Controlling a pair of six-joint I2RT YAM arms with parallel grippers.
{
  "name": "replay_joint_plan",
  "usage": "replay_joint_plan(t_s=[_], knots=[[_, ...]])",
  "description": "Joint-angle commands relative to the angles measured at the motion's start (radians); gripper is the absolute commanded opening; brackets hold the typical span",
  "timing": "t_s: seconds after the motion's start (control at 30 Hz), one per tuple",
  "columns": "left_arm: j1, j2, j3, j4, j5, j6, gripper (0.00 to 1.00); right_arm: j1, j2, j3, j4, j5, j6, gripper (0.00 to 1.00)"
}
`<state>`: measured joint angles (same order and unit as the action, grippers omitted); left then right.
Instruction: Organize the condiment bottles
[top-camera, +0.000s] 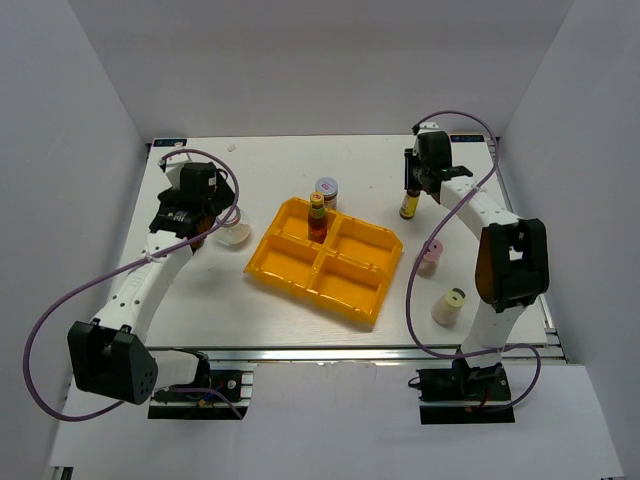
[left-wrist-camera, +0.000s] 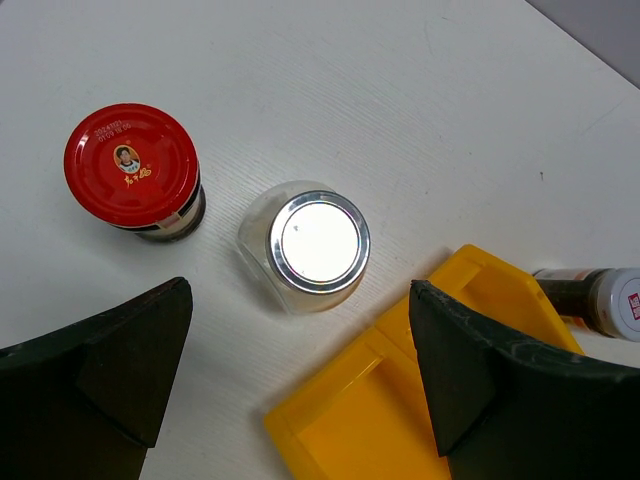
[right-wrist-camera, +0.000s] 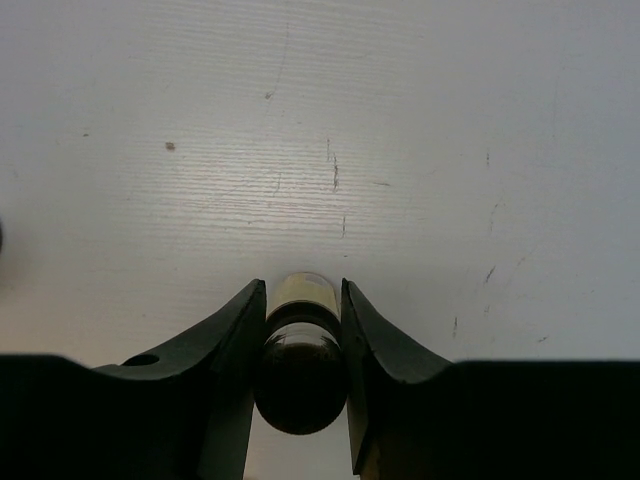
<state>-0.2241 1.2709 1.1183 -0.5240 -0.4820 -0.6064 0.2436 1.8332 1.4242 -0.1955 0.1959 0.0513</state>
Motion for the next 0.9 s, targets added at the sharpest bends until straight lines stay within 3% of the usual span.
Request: replay_joint_plan(t_s=[0.0,0.2,0.4,0.87], knots=[[0.005,-0.045,-0.015,0.021,0.008,0.008,0.98,0.023,-0.075,0.079,-0.002,0.014,-0.033,0.06],[0.005,-0.062,-0.037,0.035,0.02,0.01,0.98,0.095,-0.176,0.166,0.013,0.05,-0.091,0.02],[0.006,-0.073,-0.046,0.045,0.042,0.014,0.98,0.253,-0.236,0.229,0.08,0.077,-0.168,0.0],[0.005,-0.1,-0.057,0.042,0.052,0.002,0.98,0.552,0.011,0.541,0.085,-0.044,-0.215,0.0]])
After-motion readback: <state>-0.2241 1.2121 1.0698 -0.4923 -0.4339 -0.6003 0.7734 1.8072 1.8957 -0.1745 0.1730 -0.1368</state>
